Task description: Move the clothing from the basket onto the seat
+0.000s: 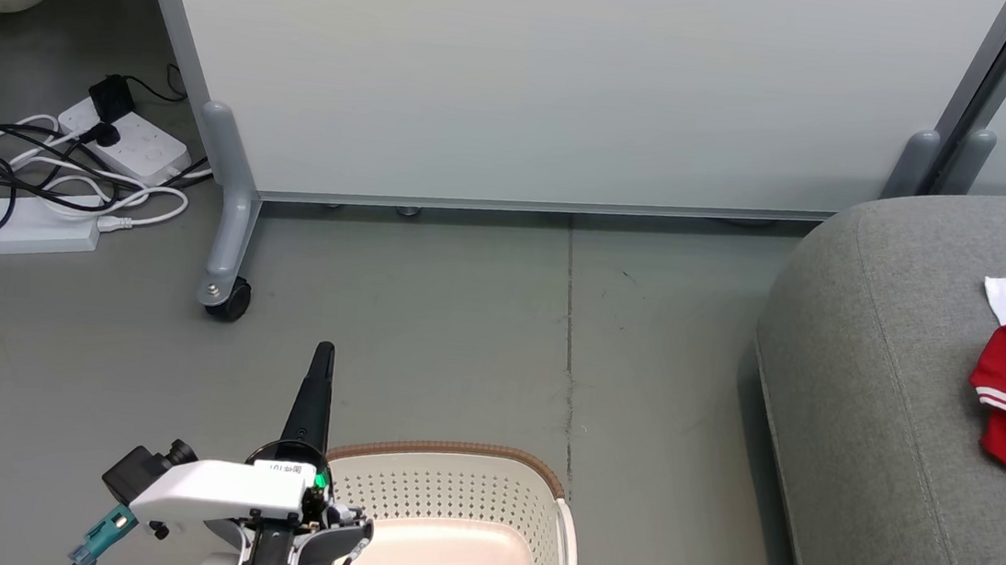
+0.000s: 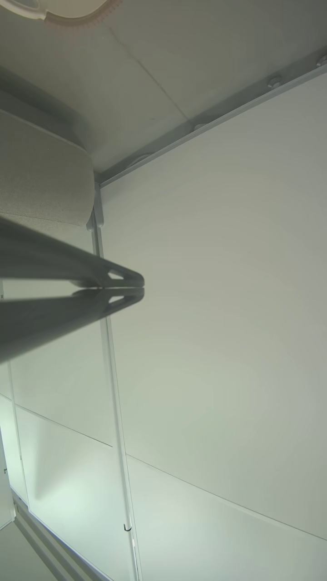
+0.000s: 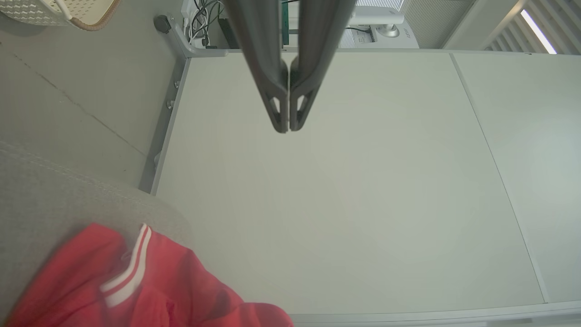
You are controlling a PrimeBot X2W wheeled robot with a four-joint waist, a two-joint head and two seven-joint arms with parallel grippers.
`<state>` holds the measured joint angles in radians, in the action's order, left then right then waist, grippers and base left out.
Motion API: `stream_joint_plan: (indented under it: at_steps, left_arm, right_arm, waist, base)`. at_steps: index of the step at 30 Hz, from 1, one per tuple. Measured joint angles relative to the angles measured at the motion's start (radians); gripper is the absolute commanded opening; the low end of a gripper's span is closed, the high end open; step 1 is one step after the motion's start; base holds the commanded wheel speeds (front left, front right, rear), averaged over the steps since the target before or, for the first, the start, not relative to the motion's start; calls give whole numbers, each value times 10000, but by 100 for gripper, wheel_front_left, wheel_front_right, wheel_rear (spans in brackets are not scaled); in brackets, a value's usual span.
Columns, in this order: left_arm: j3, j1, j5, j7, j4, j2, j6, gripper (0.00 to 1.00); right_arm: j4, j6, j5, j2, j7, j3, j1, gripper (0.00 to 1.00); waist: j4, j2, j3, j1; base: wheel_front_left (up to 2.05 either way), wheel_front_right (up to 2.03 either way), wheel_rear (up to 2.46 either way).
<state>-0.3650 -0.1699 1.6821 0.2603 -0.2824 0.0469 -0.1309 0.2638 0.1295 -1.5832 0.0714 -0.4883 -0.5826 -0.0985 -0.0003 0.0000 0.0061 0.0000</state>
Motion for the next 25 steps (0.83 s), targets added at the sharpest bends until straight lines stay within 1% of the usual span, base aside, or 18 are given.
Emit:
stream_joint_plan:
  at_steps: [25]
  left_arm:
    - [0,0,0,0,0,0,0,0]
  right_arm:
    - [0,0,31,-19,-31,-48,-47,0]
  waist:
    - [0,0,0,0]
  base:
    - [0,0,0]
